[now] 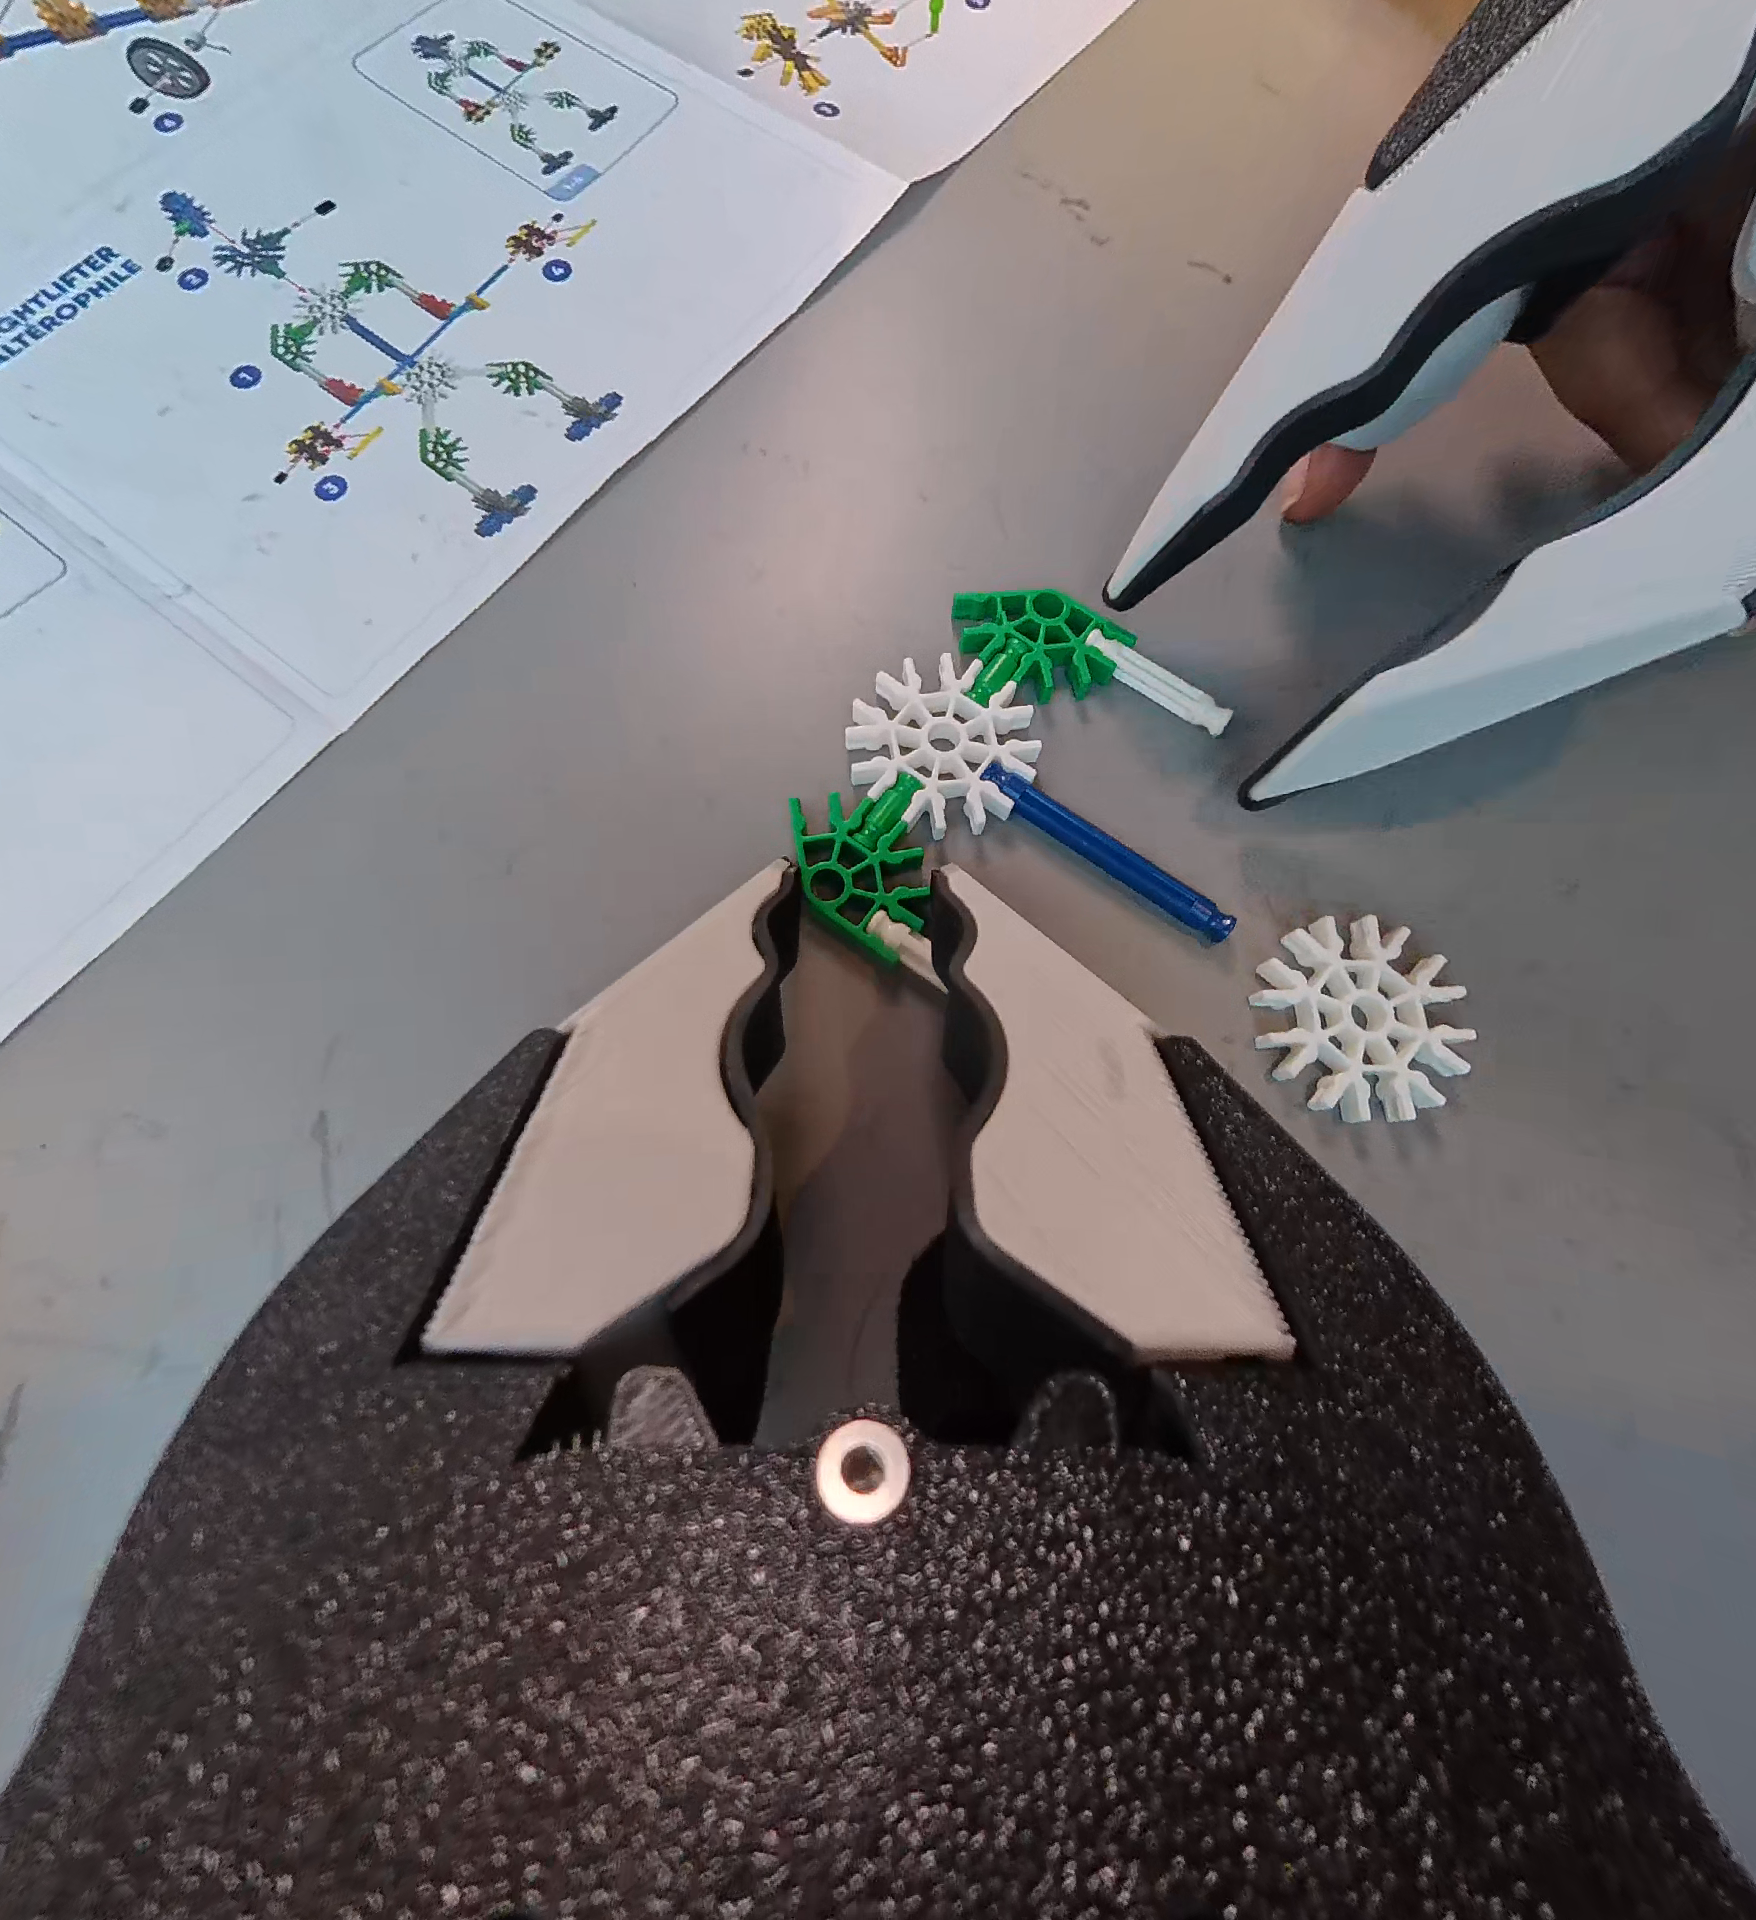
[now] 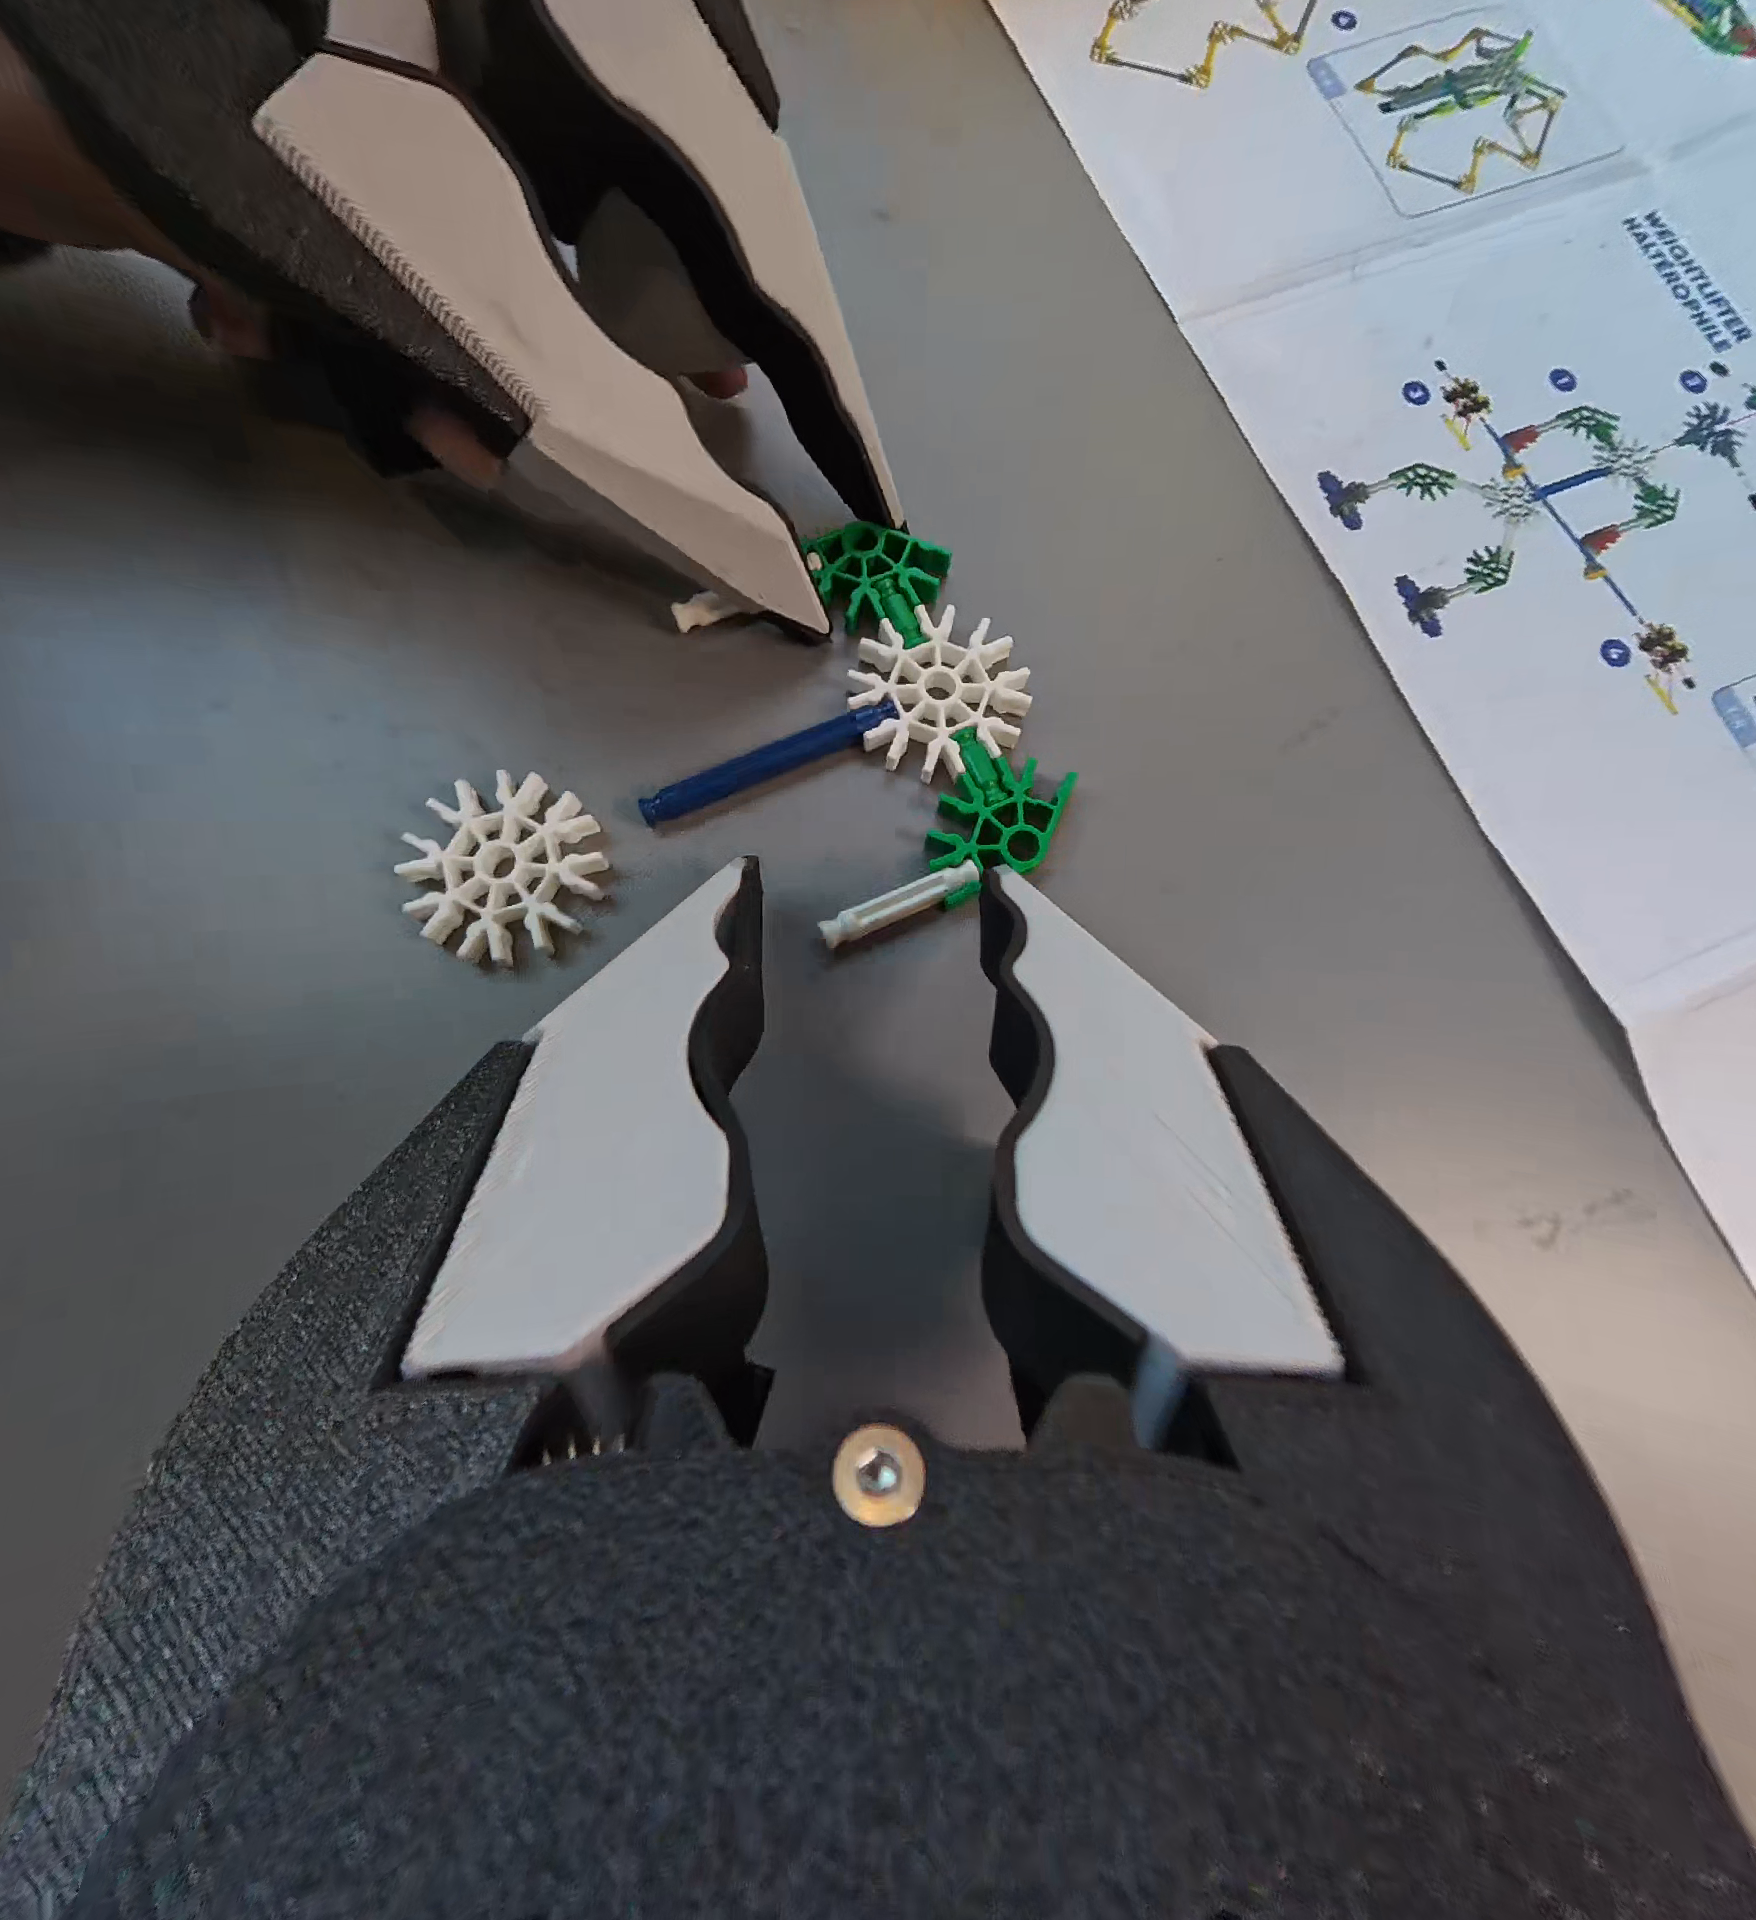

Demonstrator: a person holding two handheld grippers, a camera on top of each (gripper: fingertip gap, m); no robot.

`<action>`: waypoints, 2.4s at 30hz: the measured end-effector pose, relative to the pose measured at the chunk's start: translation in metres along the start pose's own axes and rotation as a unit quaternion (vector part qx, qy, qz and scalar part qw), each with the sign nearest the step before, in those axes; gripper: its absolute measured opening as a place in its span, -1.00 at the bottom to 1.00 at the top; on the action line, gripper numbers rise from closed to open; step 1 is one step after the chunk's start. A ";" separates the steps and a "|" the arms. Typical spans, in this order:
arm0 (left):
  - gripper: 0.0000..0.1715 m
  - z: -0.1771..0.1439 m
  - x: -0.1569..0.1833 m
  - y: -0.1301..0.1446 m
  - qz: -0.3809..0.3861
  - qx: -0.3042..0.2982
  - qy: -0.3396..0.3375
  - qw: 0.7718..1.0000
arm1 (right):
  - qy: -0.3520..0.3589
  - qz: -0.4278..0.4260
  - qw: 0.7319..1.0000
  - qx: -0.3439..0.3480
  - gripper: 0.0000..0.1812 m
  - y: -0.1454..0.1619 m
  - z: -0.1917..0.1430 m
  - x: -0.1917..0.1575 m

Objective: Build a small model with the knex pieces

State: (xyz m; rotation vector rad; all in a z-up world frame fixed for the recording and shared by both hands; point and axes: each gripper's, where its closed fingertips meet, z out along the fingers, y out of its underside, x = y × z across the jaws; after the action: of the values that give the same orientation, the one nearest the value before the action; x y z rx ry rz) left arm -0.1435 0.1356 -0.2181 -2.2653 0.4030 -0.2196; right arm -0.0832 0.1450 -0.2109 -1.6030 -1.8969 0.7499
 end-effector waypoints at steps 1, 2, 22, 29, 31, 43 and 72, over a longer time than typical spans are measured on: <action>-0.73 0.001 0.000 0.000 0.002 0.001 -0.002 1.000 | 0.012 0.000 1.000 -0.013 -0.59 0.001 0.002 0.005; -0.73 0.001 0.000 -0.001 0.006 0.001 -0.003 1.000 | 0.026 -0.002 0.999 -0.024 -0.65 0.003 0.003 0.010; -0.60 -0.164 -0.148 -0.057 0.018 0.133 -0.240 0.962 | 0.044 0.093 0.981 0.162 -0.62 -0.034 -0.045 0.044; -0.53 -0.246 -0.251 -0.009 -0.015 -0.073 -0.265 0.962 | 0.070 0.082 0.965 0.240 -0.66 -0.040 -0.080 0.062; -0.52 -0.244 -0.273 0.019 -0.013 -0.151 -0.242 0.958 | 0.064 0.074 0.964 0.245 -0.66 -0.042 -0.079 0.059; -0.51 -0.187 -0.298 0.130 0.002 -0.411 -0.089 0.907 | 0.059 0.022 0.971 0.229 -0.67 -0.038 -0.067 0.046; -0.95 -0.190 -0.313 0.105 0.046 -0.390 -0.139 0.909 | 0.056 0.031 0.970 0.234 -0.68 -0.037 -0.068 0.048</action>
State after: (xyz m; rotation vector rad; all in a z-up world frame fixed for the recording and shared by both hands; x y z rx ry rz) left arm -0.5119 0.0497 -0.1801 -2.9882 0.5025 0.3874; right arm -0.0668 0.1923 -0.1345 -1.3741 -1.4566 1.0223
